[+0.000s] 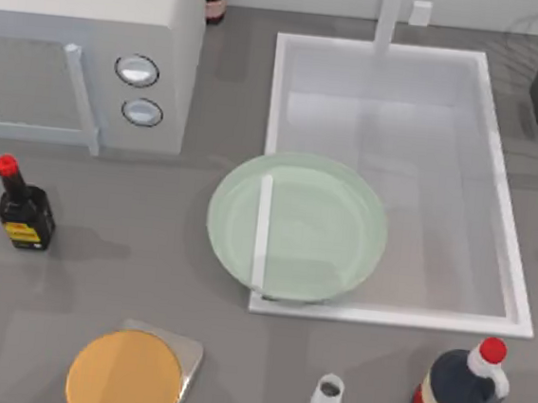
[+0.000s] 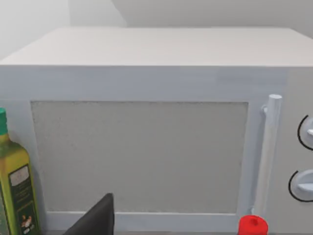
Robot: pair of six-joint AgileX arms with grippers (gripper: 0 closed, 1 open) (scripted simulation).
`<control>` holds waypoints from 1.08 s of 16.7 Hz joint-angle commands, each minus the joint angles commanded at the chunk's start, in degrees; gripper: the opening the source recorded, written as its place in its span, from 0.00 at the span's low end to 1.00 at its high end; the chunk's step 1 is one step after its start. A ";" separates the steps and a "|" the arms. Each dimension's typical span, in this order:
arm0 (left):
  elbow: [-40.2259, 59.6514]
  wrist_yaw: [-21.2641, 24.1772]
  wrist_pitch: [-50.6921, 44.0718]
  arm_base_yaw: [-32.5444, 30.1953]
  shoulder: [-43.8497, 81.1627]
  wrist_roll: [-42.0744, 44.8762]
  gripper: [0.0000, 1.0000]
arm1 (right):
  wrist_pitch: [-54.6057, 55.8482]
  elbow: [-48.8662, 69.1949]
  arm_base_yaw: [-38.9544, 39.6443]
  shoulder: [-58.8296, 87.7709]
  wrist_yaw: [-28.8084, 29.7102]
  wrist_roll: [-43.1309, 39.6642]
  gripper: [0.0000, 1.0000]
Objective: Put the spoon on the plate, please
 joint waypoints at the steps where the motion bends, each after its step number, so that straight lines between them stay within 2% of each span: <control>1: 0.00 0.00 0.00 0.00 0.00 0.00 1.00 | -3.23 3.37 -0.74 5.34 0.01 -2.91 1.00; 5: 0.00 0.00 0.00 0.00 0.00 0.00 1.00 | -14.06 14.66 -3.23 23.19 0.06 -12.69 1.00; 8: 0.00 0.00 0.00 0.00 0.00 0.00 1.00 | -19.03 19.85 -4.37 30.89 0.08 -17.18 1.00; 18: 0.00 0.00 0.00 0.00 0.00 0.00 1.00 | -18.24 19.85 -4.50 34.10 0.08 -18.37 1.00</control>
